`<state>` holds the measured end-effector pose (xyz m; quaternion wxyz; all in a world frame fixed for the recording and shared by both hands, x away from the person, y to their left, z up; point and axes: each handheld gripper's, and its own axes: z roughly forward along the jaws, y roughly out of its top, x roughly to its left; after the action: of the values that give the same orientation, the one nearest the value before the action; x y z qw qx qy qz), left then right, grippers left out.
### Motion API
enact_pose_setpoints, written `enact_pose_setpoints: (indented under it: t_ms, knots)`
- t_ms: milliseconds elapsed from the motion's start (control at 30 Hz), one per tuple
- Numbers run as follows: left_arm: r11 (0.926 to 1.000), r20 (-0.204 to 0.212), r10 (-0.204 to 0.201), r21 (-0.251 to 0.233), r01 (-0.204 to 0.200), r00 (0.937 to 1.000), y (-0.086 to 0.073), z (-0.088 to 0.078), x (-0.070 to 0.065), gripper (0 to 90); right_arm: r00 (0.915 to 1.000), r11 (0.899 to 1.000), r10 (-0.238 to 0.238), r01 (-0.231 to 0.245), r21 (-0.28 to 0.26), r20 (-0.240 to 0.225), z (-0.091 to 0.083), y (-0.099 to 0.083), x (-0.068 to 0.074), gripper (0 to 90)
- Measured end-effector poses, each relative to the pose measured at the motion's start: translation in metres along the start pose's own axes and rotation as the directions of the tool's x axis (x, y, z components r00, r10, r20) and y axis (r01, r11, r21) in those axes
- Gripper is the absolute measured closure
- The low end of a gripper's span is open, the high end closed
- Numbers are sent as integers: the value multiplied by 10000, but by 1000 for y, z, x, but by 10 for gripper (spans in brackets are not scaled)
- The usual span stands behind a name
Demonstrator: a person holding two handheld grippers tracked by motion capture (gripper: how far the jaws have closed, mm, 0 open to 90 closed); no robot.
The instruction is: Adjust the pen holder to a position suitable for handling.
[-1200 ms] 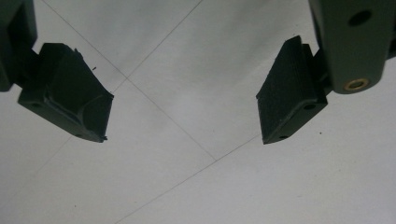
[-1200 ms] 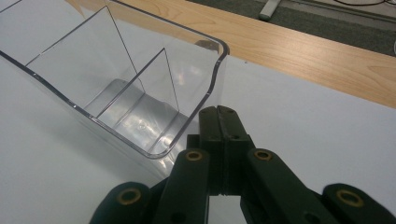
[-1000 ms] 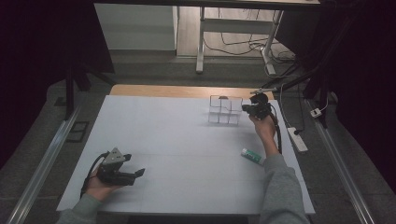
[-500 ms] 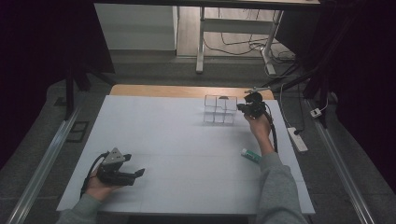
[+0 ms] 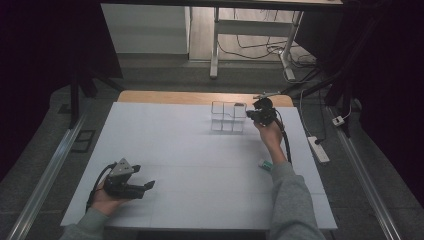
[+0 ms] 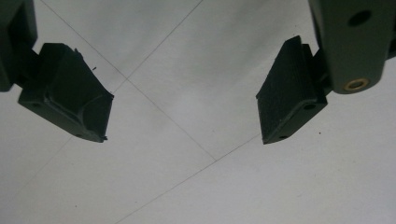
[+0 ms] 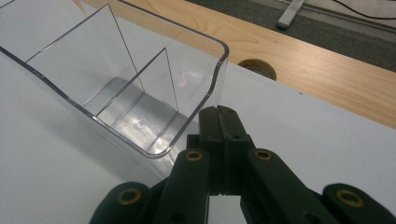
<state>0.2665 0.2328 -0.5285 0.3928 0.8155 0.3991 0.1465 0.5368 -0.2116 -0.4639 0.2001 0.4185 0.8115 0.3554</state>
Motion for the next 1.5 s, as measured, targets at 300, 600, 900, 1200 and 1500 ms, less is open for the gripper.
enact_pose_setpoints:
  t_ms: [300,600,900,1200,1500]
  knots:
    - [10000,-18,13,-6,-13,10000,0,0,0,175,10000,10000,-53,53,-3,2,9,7,10,896]
    - [10000,16,16,9,-16,10000,0,0,0,176,9995,10000,-83,83,-7,-292,15,12,22,896]
    - [10000,7,29,18,-29,10000,0,0,0,176,9988,9999,-41,35,-123,-479,20,14,30,896]
    - [10000,9,39,29,-39,10000,0,0,0,176,9977,9998,-196,190,-109,-653,24,17,39,896]
    - [10000,-8,49,27,-49,10000,0,0,0,177,9966,9993,-372,364,-123,-742,28,20,49,895]
